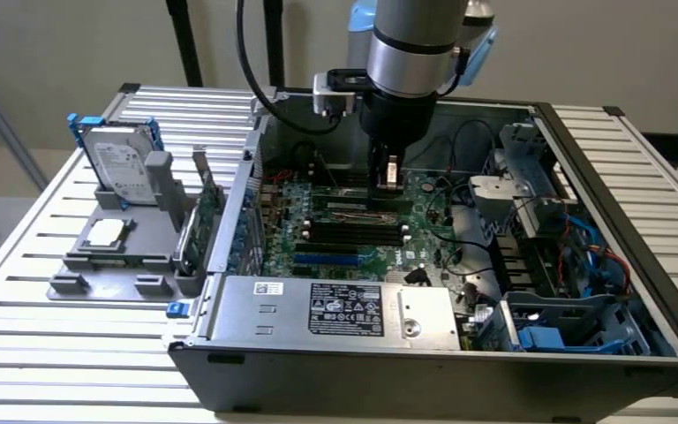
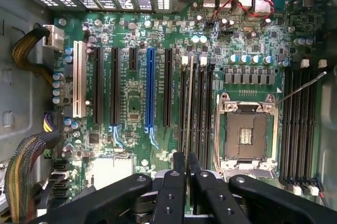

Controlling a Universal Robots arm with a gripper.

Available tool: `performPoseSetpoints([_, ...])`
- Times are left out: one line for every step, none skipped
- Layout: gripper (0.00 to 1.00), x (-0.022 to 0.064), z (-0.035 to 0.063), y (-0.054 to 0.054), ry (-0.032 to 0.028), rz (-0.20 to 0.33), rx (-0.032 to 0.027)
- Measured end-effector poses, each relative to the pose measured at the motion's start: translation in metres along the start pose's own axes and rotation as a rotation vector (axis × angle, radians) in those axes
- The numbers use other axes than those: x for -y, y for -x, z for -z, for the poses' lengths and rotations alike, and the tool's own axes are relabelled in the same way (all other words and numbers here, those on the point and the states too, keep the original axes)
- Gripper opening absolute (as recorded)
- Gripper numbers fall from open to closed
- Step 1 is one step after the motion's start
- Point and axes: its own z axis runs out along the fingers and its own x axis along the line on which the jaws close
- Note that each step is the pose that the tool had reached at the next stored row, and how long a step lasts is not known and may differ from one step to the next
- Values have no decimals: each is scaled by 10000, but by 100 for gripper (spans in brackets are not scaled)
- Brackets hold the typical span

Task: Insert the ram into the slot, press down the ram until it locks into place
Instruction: 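Insert the ram into the slot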

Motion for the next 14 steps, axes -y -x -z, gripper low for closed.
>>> performPoseSetpoints([13, 1, -18, -1, 0, -3, 1])
performPoseSetpoints([13, 1, -36, -1, -1, -5, 1])
performPoseSetpoints([13, 2, -54, -2, 0, -6, 0])
performPoseSetpoints([13, 3, -72, -2, 0, -8, 0])
performPoseSetpoints([13, 4, -90, -2, 0, -9, 0])
performPoseSetpoints([13, 4, -108, -2, 0, -10, 1])
performPoseSetpoints([13, 5, -126, -3, 0, -10, 1])
performPoseSetpoints([13, 6, -144, -3, 0, -10, 1])
performPoseSetpoints([13, 6, -163, -3, 0, -10, -1])
performPoseSetpoints([13, 7, -182, -4, 1, -10, 0])
performPoseSetpoints([13, 8, -199, -4, 2, -10, 0])
performPoseSetpoints([13, 8, -218, -4, 1, -10, 2])
performPoseSetpoints([13, 9, -236, -4, 3, -10, 1])
performPoseSetpoints([13, 10, -254, -5, 4, -11, 0])
